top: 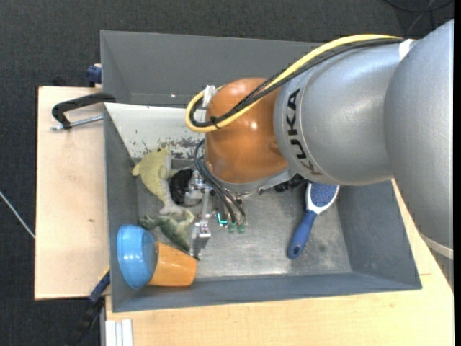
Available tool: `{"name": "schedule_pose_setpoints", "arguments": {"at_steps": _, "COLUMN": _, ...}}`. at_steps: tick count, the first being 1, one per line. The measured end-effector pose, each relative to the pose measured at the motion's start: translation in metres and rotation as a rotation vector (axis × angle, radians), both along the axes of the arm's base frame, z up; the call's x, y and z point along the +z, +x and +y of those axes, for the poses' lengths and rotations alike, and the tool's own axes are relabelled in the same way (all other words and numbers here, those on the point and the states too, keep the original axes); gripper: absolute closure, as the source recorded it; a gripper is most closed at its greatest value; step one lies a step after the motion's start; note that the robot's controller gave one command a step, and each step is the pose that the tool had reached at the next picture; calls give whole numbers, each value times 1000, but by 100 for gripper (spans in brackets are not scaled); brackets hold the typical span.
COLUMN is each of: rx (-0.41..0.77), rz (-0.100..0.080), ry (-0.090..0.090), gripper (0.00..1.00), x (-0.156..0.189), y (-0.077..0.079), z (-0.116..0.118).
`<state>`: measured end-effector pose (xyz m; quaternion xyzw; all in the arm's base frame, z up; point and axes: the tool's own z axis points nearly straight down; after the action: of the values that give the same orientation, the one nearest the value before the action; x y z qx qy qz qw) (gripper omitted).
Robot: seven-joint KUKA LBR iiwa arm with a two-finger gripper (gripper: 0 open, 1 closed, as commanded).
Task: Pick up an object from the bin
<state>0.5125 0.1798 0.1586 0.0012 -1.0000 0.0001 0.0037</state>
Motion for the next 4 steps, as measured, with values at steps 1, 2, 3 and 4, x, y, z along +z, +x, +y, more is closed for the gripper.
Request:
{"name": "schedule_pose_setpoints", "arguments": {"at_steps": 1, "rx": 50, "rz": -33, "ry": 1, "gripper": 0, "x": -39, "y": -1, "z": 11}}
{"name": "schedule_pose_setpoints", "arguments": {"at_steps": 2, "rx": 50, "rz": -29, "ry": 1, "gripper": 0, "x": -42, "y": -2, "z": 11}}
{"name": "schedule_pose_setpoints", "arguments": {"at_steps": 3, "rx": 727, "rz": -15, "ry": 5, "gripper": 0, "x": -24, "y": -4, "z": 27}}
{"name": "schedule_pose_setpoints", "arguments": {"at_steps": 4, "rx": 956, "rz": -16, "ry": 6, "gripper": 0, "x": 14, "y": -9, "z": 52}}
